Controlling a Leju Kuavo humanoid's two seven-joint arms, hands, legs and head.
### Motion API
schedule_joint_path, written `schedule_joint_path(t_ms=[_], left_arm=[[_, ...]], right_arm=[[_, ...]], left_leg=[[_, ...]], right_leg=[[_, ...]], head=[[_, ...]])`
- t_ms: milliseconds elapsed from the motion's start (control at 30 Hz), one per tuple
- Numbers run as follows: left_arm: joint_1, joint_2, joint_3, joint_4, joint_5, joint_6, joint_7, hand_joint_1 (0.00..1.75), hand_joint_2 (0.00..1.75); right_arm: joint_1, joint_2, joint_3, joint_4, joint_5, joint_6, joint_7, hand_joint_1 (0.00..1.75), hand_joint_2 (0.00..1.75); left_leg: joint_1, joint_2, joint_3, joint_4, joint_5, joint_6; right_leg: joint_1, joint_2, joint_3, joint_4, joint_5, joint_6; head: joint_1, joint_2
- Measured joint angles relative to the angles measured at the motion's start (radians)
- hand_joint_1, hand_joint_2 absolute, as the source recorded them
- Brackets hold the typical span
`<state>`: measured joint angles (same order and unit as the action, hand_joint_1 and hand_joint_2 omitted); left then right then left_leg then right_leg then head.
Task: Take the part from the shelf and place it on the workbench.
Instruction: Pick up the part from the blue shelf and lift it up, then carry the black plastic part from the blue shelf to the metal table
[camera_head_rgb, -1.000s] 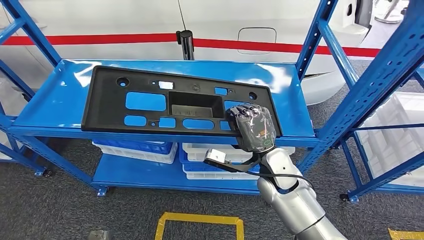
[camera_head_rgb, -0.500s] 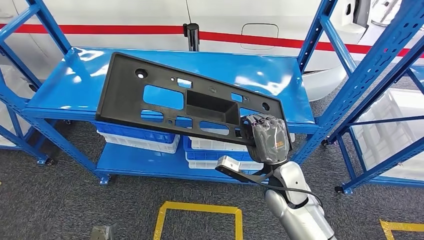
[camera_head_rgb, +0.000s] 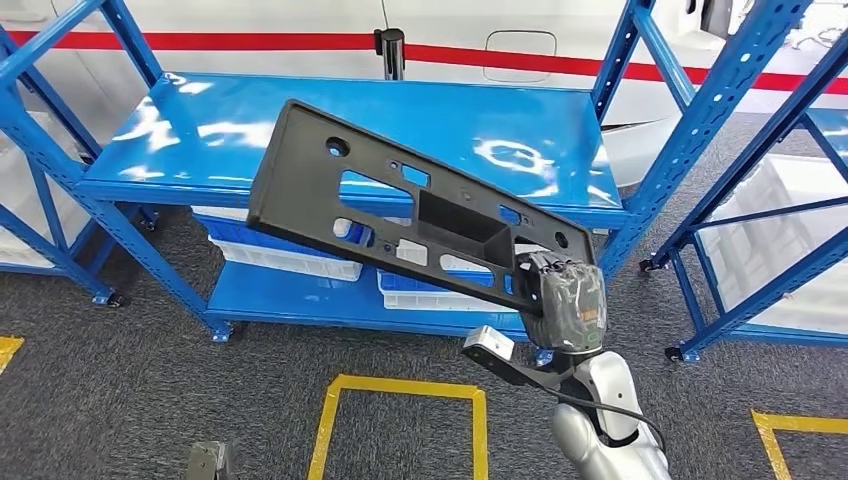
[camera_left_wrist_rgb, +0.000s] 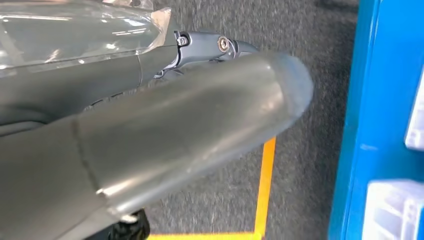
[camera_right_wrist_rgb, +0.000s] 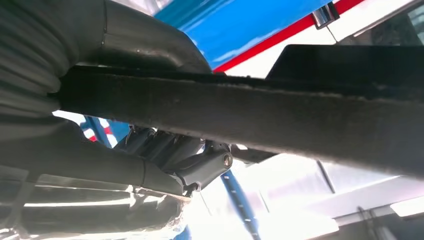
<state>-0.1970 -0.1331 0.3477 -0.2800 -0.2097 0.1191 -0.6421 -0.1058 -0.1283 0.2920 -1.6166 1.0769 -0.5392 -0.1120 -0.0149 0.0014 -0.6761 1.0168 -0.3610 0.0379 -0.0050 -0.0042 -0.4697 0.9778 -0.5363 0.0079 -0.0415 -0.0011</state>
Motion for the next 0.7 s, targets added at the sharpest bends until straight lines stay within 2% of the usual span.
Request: schedule_joint_path(t_ms=[33,67,133,167,200,233,267,300,333,367,400,433,467,500,533,567,633,667,700], left_arm=[[-0.002,0.000,0.000,0.000,0.002,-0.002,0.000,0.00,0.00],[-0.004,0.000,0.000,0.000,0.006,-0.008,0.000,0.00,0.00],[-0.012,-0.001,0.000,-0.001,0.019,-0.031,-0.002,0.00,0.00],[-0.017,-0.001,0.001,-0.001,0.025,-0.043,-0.004,0.00,0.00],[-0.020,-0.001,0.001,-0.001,0.031,-0.052,-0.007,0.00,0.00],[-0.023,-0.001,0.001,-0.002,0.036,-0.059,-0.011,0.00,0.00],[-0.025,-0.001,0.001,-0.004,0.039,-0.064,-0.015,0.00,0.00],[-0.028,-0.001,0.001,-0.007,0.042,-0.067,-0.019,0.00,0.00],[-0.031,-0.001,0.001,-0.011,0.042,-0.070,-0.023,0.00,0.00],[-0.033,-0.001,0.001,-0.014,0.042,-0.072,-0.026,0.00,0.00],[-0.035,0.000,0.001,-0.017,0.042,-0.074,-0.030,0.00,0.00],[-0.035,0.002,0.001,-0.019,0.042,-0.076,-0.033,0.00,0.00],[-0.034,0.005,0.001,-0.019,0.044,-0.079,-0.037,0.00,0.00],[-0.032,0.008,0.001,-0.020,0.048,-0.085,-0.042,0.00,0.00],[-0.029,0.013,0.001,-0.022,0.053,-0.093,-0.046,0.00,0.00],[-0.026,0.019,0.002,-0.025,0.060,-0.103,-0.050,0.00,0.00],[-0.018,0.036,0.003,-0.036,0.074,-0.117,-0.054,0.00,0.00],[-0.013,0.046,0.005,-0.040,0.078,-0.120,-0.056,0.00,0.00],[-0.008,0.055,0.007,-0.044,0.081,-0.119,-0.056,0.00,0.00]], right_arm=[[0.008,0.001,-0.008,-0.002,-0.022,-0.001,-0.013,1.71,1.75],[0.015,0.002,-0.017,-0.002,-0.043,-0.002,-0.027,1.71,1.75],[0.025,0.003,-0.033,-0.002,-0.083,-0.008,-0.057,1.71,1.75],[0.030,0.003,-0.041,-0.001,-0.102,-0.013,-0.070,1.71,1.75],[0.035,0.002,-0.048,0.001,-0.118,-0.019,-0.082,1.71,1.75],[0.041,0.002,-0.056,0.002,-0.134,-0.025,-0.092,1.71,1.75],[0.047,0.002,-0.064,0.003,-0.149,-0.030,-0.101,1.71,1.75],[0.054,0.001,-0.072,0.003,-0.163,-0.035,-0.109,1.71,1.75],[0.061,0.000,-0.082,0.003,-0.175,-0.039,-0.117,1.71,1.75],[0.068,-0.002,-0.090,0.002,-0.186,-0.043,-0.123,1.71,1.75],[0.074,-0.004,-0.097,0.001,-0.195,-0.046,-0.129,1.71,1.75],[0.080,-0.007,-0.103,0.000,-0.204,-0.050,-0.135,1.71,1.75],[0.088,-0.010,-0.109,0.000,-0.214,-0.052,-0.141,1.71,1.75],[0.095,-0.014,-0.113,0.000,-0.225,-0.054,-0.148,1.71,1.75],[0.104,-0.019,-0.118,0.000,-0.237,-0.055,-0.156,1.71,1.75],[0.112,-0.025,-0.121,0.000,-0.249,-0.056,-0.164,1.71,1.75],[0.120,-0.036,-0.127,0.000,-0.269,-0.056,-0.179,1.71,1.75],[0.123,-0.041,-0.130,0.001,-0.277,-0.057,-0.184,1.71,1.75],[0.124,-0.045,-0.132,0.001,-0.282,-0.057,-0.188,1.71,1.75]], left_leg=[[0.003,-0.002,-0.008,0.020,-0.030,-0.007],[0.008,-0.004,-0.020,0.058,-0.077,-0.015],[0.020,-0.004,-0.046,0.177,-0.181,-0.032],[0.027,-0.004,-0.053,0.234,-0.204,-0.039],[0.033,-0.004,-0.050,0.271,-0.203,-0.046],[0.040,-0.004,-0.031,0.278,-0.181,-0.051],[0.046,-0.004,0.005,0.249,-0.152,-0.055],[0.051,-0.004,0.056,0.193,-0.134,-0.058],[0.053,-0.006,0.113,0.120,-0.133,-0.059],[0.052,-0.007,0.157,0.056,-0.143,-0.056],[0.048,-0.009,0.183,0.013,-0.157,-0.052],[0.042,-0.010,0.191,-0.010,-0.164,-0.044],[0.037,-0.009,0.182,-0.017,-0.159,-0.032],[0.033,-0.006,0.172,-0.020,-0.148,-0.019],[0.031,-0.004,0.159,-0.022,-0.136,-0.003],[0.029,-0.001,0.145,-0.025,-0.122,0.010],[0.023,0.003,0.114,-0.025,-0.096,0.023],[0.020,0.004,0.098,-0.025,-0.082,0.025],[0.017,0.006,0.082,-0.024,-0.068,0.025]], right_leg=[[-0.006,-0.002,-0.007,-0.002,0.011,-0.010],[-0.012,-0.004,-0.015,-0.003,0.024,-0.018],[-0.010,-0.006,-0.041,-0.001,0.049,-0.025],[-0.010,-0.006,-0.055,0.000,0.061,-0.023],[-0.011,-0.006,-0.071,0.002,0.073,-0.020],[-0.012,-0.006,-0.086,0.004,0.084,-0.015],[-0.013,-0.006,-0.101,0.007,0.093,-0.010],[-0.015,-0.005,-0.113,0.011,0.102,-0.003],[-0.015,-0.006,-0.123,0.014,0.109,0.005],[-0.014,-0.007,-0.129,0.017,0.117,0.014],[-0.013,-0.008,-0.134,0.018,0.125,0.022],[-0.013,-0.009,-0.138,0.017,0.134,0.031],[-0.011,-0.010,-0.143,0.016,0.143,0.040],[-0.012,-0.009,-0.150,0.020,0.142,0.045],[-0.013,-0.008,-0.162,0.036,0.124,0.044],[-0.013,-0.007,-0.180,0.071,0.088,0.037],[-0.015,-0.004,-0.219,0.196,-0.010,0.017],[-0.015,-0.003,-0.232,0.263,-0.041,0.015],[-0.014,-0.002,-0.233,0.311,-0.051,0.020]], head=[[-0.001,0.000],[-0.002,0.000],[-0.005,0.000],[-0.005,0.000],[-0.006,0.000],[-0.006,0.000],[-0.006,0.000],[-0.006,0.000],[-0.006,0.000],[-0.005,0.000],[-0.004,0.000],[-0.003,0.000],[-0.002,0.000],[-0.002,0.000],[-0.001,0.000],[0.001,0.000],[0.008,0.000],[0.010,0.000],[0.011,0.000]])
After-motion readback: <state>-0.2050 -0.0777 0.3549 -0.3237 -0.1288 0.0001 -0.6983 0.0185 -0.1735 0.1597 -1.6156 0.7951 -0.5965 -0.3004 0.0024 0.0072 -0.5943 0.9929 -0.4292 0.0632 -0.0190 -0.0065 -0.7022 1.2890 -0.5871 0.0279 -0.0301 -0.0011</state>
